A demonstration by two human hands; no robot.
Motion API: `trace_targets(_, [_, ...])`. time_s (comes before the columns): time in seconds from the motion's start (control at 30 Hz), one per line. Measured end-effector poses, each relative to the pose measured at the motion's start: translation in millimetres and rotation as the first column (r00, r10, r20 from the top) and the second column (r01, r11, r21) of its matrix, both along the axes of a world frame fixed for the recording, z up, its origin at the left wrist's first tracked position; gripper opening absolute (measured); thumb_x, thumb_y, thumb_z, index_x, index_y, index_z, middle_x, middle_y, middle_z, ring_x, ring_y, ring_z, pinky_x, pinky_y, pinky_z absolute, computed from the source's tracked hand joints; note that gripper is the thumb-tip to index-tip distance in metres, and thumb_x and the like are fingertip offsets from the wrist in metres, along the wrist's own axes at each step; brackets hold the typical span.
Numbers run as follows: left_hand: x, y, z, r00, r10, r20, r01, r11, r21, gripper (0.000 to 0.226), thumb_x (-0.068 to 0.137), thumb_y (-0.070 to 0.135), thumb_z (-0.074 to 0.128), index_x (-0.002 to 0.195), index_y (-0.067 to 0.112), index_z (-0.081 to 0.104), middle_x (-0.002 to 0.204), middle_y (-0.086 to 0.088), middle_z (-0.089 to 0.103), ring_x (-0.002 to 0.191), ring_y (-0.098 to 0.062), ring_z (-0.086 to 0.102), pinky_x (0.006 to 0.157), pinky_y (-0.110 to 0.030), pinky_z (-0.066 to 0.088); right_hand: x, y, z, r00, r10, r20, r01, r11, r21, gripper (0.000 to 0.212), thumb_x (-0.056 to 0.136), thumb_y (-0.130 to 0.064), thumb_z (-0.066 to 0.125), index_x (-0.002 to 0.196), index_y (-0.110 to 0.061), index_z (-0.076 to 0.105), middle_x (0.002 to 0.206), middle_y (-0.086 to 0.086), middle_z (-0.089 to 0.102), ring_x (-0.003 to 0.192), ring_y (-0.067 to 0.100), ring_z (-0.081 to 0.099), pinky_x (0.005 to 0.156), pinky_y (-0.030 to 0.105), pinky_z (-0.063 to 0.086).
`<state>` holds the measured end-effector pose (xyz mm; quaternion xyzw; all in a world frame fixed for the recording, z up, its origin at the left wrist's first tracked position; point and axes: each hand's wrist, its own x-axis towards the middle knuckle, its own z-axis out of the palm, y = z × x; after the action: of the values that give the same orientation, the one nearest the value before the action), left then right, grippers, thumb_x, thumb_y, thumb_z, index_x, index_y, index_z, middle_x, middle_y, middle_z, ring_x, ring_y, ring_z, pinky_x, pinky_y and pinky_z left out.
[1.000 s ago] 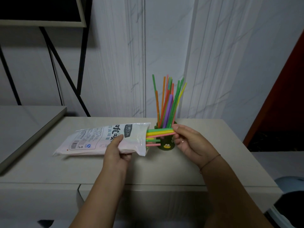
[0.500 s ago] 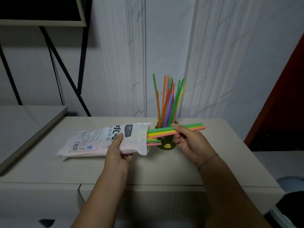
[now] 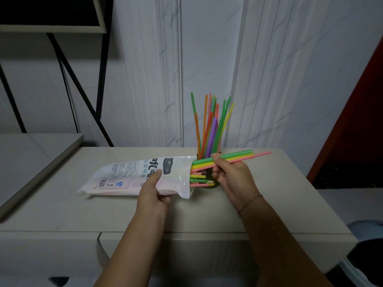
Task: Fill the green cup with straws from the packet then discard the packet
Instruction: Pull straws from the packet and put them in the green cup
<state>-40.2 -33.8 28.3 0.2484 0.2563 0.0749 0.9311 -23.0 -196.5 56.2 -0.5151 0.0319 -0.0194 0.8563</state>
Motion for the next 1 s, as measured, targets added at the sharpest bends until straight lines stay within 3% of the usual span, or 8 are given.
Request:
trace_targets(0.17, [1,9,1,0.999,0.028,-0.019,-0.028,1.000,0.000,0.036,0.086,0.001,0.062,0.118,0.016,0.055,0.101,-0.005,0.068,0.079,-0.017,0.066,0.057,-0.035,0.057,7,-31,11,0.989,-0.145,0.036,0.148,0.985,-0.085,0.006,0.087,-0.002,0.059,0.085,0.002,0.063,0.046,-0.001,0.054,0.041,0.005,0.050,0.042,0.016,0.045])
trace_targets(0.3, [3,15,1,0.999,0.040,-0.026,-0.040,0.999,0.001,0.037,0.086,0.002,0.062,0.119,0.016,0.056,0.092,-0.003,0.067,0.071,-0.014,0.066,0.051,-0.031,0.057,8,-53,16,0.978,-0.205,0.045,0.208,0.975,-0.075,0.005,0.085,-0.001,0.061,0.081,0.001,0.061,0.048,0.001,0.052,0.039,0.003,0.050,0.042,0.015,0.046])
trace_targets(0.43, [4,16,1,0.999,0.024,-0.029,-0.024,1.000,-0.001,0.047,0.087,0.003,0.061,0.133,0.013,0.053,0.095,-0.003,0.066,0.078,-0.015,0.064,0.049,-0.030,0.056,12,-70,17,0.966,-0.256,0.036,0.257,0.964,-0.064,0.008,0.086,-0.003,0.061,0.078,-0.001,0.061,0.040,-0.005,0.053,0.037,0.002,0.050,0.043,0.013,0.047])
trace_targets(0.6, [5,12,3,0.999,0.028,-0.045,-0.028,1.000,-0.009,0.049,0.087,0.003,0.061,0.134,0.013,0.052,0.093,-0.003,0.066,0.077,-0.015,0.064,0.045,-0.028,0.056,17,-79,15,0.942,-0.330,0.064,0.334,0.939,-0.077,0.009,0.086,-0.004,0.062,0.077,-0.004,0.060,0.038,-0.007,0.055,0.036,0.002,0.050,0.043,0.012,0.047])
trace_targets(0.83, [5,9,4,0.997,0.032,-0.065,-0.034,0.999,-0.026,0.032,0.086,0.002,0.062,0.116,0.013,0.059,0.114,-0.006,0.066,0.078,-0.016,0.065,0.048,-0.032,0.056,33,-71,10,0.927,-0.341,0.157,0.373,0.878,-0.298,0.013,0.087,-0.006,0.061,0.074,-0.005,0.061,0.059,0.009,0.054,0.037,0.001,0.052,0.043,0.012,0.047])
trace_targets(0.93, [5,8,3,0.998,0.026,-0.060,-0.028,0.999,-0.035,0.019,0.085,0.001,0.063,0.097,0.015,0.058,0.104,-0.005,0.068,0.079,-0.017,0.065,0.055,-0.035,0.056,43,-58,7,0.938,-0.286,0.197,0.345,0.834,-0.430,0.011,0.087,-0.010,0.062,0.081,-0.001,0.063,0.057,0.007,0.056,0.038,0.001,0.052,0.044,0.013,0.047])
trace_targets(1.0, [6,7,3,0.998,0.018,-0.064,-0.021,0.999,-0.038,0.018,0.085,0.001,0.063,0.095,0.015,0.057,0.096,-0.005,0.068,0.080,-0.018,0.065,0.056,-0.038,0.056,49,-49,4,0.946,-0.249,0.207,0.321,0.800,-0.507,0.013,0.087,-0.012,0.062,0.079,-0.002,0.064,0.056,0.005,0.057,0.041,0.003,0.053,0.047,0.018,0.048])
